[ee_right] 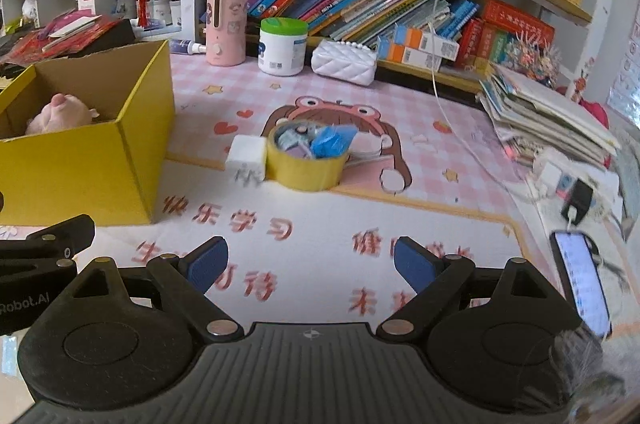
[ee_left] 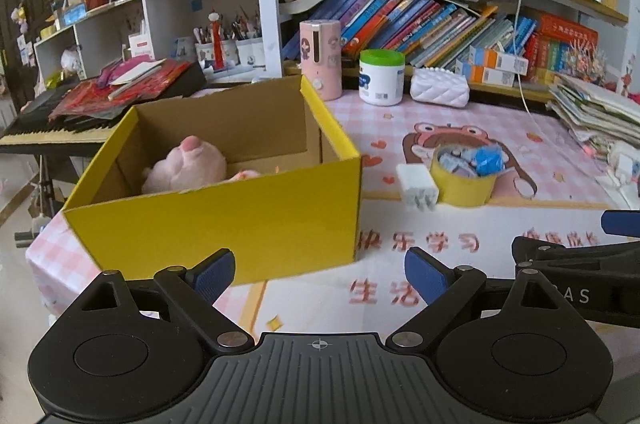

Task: Organize objects
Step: 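Move the left tool to the white charger while the right tool approaches the tape roll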

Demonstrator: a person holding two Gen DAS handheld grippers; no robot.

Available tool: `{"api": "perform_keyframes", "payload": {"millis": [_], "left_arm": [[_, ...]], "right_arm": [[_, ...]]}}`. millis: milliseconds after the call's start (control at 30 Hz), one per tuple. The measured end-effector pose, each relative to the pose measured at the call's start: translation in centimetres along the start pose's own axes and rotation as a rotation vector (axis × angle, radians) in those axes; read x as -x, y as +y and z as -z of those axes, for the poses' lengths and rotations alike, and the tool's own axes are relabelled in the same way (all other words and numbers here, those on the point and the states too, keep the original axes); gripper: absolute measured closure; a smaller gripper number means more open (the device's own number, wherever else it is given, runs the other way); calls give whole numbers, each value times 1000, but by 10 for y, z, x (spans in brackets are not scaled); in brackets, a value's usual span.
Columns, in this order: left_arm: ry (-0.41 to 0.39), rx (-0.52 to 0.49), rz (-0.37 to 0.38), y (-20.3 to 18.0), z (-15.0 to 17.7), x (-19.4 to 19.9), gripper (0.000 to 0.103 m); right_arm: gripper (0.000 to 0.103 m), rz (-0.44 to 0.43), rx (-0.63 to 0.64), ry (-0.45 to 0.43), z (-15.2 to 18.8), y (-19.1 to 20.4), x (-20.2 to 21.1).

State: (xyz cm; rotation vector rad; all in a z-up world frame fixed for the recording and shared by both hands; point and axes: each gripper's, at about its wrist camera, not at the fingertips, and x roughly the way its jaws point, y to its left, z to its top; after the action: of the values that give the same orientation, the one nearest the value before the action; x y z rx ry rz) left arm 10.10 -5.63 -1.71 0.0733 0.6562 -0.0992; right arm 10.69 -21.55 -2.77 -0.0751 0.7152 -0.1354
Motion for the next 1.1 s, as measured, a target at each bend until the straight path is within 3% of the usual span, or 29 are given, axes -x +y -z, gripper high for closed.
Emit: {"api": "perform_keyframes", "payload": {"millis": [367,867,1000,1100], "left_arm": [[-8,29,-22,-40,-26,-27,9],[-16,-27,-8,-99,-47,-51,10],[-25,-41,10,-106,-50,-58,15],[9,-65,0,-111,-52,-73,30]], "right_arm": [[13,-30,23,-19,-27,-42,-35],[15,-67,-37,-14,-43,-100,-75],[15,-75,-46,-26,-47,-107,-82],[15,-74,-34,-54,-49,-110,-84]]}}
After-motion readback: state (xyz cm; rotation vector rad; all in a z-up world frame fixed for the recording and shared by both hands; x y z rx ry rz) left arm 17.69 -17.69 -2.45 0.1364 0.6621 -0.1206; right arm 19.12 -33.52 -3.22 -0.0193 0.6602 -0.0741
